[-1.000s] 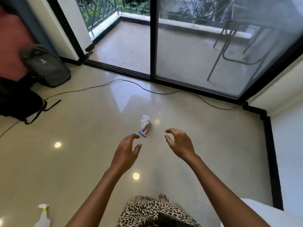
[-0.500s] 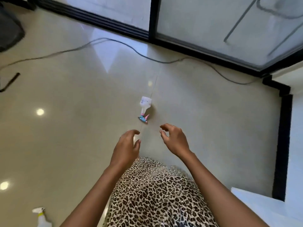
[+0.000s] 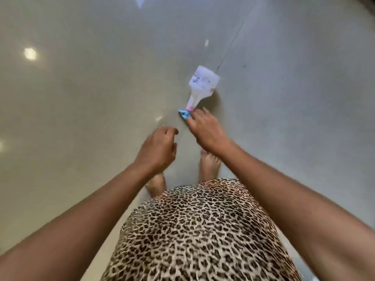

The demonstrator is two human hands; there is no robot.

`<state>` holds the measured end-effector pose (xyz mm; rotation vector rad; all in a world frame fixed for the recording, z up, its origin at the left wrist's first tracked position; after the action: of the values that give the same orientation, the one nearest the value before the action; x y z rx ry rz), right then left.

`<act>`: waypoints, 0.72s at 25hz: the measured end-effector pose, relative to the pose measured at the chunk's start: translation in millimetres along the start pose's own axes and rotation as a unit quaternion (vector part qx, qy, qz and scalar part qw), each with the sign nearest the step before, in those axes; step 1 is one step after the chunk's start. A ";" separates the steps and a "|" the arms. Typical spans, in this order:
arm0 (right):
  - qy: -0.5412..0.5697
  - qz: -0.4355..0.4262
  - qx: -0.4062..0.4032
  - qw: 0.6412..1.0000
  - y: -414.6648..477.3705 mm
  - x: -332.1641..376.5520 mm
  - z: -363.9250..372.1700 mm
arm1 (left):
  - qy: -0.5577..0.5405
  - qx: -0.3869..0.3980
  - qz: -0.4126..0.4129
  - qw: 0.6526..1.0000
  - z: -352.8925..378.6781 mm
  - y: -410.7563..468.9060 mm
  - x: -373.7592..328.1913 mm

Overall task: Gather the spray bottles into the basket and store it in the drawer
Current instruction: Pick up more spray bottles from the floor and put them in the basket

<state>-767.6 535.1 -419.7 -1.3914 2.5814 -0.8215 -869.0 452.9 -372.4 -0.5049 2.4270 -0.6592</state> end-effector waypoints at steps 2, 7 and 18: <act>-0.130 -0.083 -0.017 0.988 49.0 -18.8 26.6 | 0.013 -0.007 0.012 1.000 29.2 37.1 17.5; -0.202 -0.120 0.071 0.969 132.3 -41.9 89.1 | 0.001 -0.036 -0.010 0.999 85.6 102.4 62.6; 0.078 0.083 -0.066 0.991 71.3 -40.5 -8.5 | -0.053 -0.059 -0.036 0.996 -6.6 64.0 39.6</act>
<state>-800.2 602.2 -454.8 -1.1628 2.8713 -0.7749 -916.4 487.8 -419.9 -0.6619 2.3654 -0.5072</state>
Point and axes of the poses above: each hand's wrist, its own y-axis towards the middle knuckle, its own z-axis out of the palm, x = y × z, the point moved 3 cm from there along y, towards the middle knuckle, and after that the axes turned 5 degrees about -x, right-handed, at the moved point
